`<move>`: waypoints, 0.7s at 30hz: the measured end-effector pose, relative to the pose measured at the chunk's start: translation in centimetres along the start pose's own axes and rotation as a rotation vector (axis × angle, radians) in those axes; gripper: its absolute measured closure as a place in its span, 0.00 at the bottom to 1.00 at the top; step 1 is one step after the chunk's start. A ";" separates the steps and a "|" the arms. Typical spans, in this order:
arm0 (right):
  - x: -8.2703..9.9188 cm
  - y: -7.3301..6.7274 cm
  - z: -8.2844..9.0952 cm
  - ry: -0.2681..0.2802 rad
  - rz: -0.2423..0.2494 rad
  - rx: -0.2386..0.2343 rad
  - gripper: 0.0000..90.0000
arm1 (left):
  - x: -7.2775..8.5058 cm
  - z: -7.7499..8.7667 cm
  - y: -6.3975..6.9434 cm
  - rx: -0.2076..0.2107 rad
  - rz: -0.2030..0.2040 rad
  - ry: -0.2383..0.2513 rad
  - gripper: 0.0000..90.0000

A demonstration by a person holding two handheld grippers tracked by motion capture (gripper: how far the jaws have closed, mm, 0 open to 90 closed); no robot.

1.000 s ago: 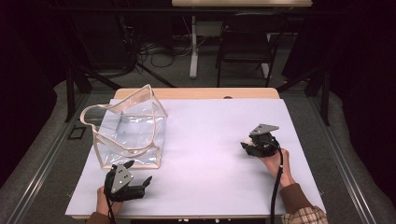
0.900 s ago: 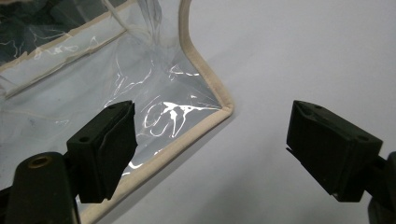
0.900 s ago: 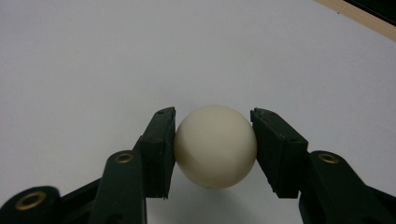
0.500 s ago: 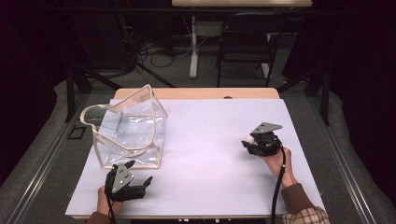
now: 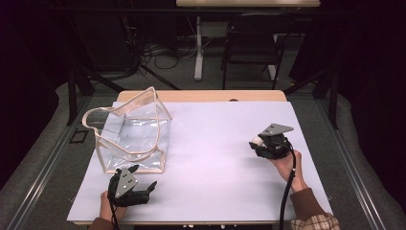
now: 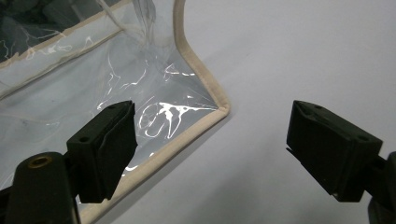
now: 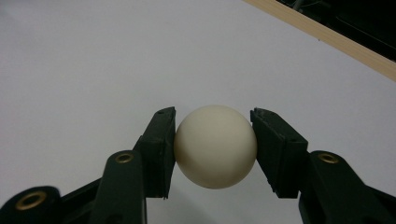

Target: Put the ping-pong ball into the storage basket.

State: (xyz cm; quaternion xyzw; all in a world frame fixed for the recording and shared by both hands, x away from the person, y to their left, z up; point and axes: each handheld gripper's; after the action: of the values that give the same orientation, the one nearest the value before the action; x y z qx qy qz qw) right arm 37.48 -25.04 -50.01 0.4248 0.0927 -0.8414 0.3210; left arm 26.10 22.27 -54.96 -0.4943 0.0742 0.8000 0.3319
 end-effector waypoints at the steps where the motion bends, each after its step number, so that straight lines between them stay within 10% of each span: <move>1: 0.0 0.0 0.1 -0.002 0.002 0.004 0.56 | 0.0 0.0 0.0 0.000 0.000 0.000 0.18; 21: -1.2 -0.5 1.2 0.020 0.029 0.004 0.56 | 0.0 0.0 0.0 -0.001 -0.003 -0.001 0.18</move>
State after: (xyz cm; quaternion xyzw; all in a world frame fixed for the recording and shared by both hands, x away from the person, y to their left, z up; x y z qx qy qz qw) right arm 36.86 -24.61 -48.41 0.4350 0.0882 -0.8326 0.3315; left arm 26.10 22.30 -54.96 -0.4944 0.0730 0.7997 0.3328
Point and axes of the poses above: each handheld gripper's, and its own axes: z roughly backward along the jaws, x roughly out of its underside, y roughly to its right, and after that the axes turned 2 degrees about -x, right-handed
